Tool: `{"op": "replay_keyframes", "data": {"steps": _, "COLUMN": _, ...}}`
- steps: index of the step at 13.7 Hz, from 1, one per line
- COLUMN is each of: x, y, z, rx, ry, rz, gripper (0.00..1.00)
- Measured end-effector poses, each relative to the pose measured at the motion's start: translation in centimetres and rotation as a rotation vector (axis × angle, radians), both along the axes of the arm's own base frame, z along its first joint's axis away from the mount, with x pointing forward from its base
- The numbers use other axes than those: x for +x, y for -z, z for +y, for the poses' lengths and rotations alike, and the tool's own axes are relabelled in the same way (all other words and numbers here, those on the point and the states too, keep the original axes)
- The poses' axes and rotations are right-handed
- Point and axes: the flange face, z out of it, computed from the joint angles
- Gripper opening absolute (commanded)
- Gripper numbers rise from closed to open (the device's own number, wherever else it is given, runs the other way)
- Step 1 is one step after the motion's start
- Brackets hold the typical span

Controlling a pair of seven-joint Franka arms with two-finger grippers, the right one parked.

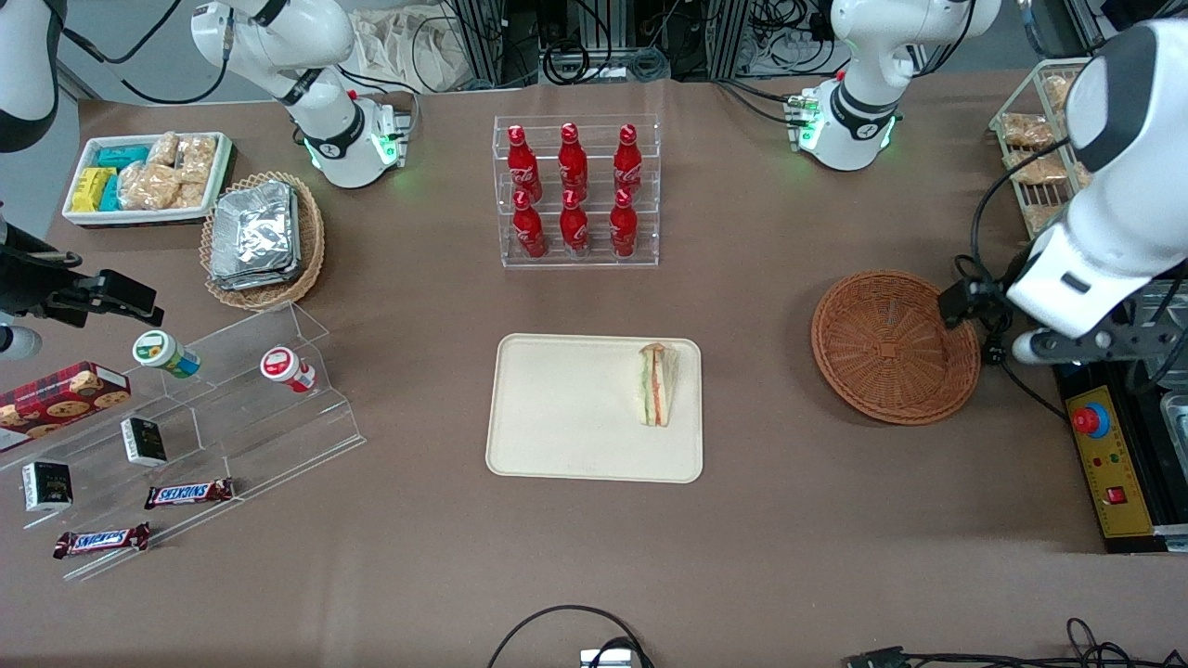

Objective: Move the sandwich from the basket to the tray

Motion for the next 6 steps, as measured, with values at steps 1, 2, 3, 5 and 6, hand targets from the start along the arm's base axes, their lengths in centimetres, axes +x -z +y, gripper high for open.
{"op": "replay_keyframes", "data": {"steps": 1, "x": -1.1, "y": -1.1, "z": 0.5, "rx": -0.004, "ry": 0.029, "rz": 0.006, "gripper": 1.00}}
{"op": "replay_keyframes", "data": {"steps": 2, "x": -2.2, "y": -2.4, "z": 0.9, "rx": -0.006, "ry": 0.062, "rz": 0.011, "gripper": 1.00}}
{"op": "replay_keyframes", "data": {"steps": 3, "x": -3.2, "y": -3.6, "z": 1.1, "rx": -0.006, "ry": 0.085, "rz": 0.013, "gripper": 1.00}}
{"op": "replay_keyframes", "data": {"steps": 5, "x": -5.1, "y": -5.5, "z": 1.8, "rx": -0.002, "ry": 0.093, "rz": 0.012, "gripper": 1.00}}
{"op": "replay_keyframes", "data": {"steps": 6, "x": -5.7, "y": -6.1, "z": 2.0, "rx": 0.000, "ry": 0.094, "rz": 0.011, "gripper": 1.00}}
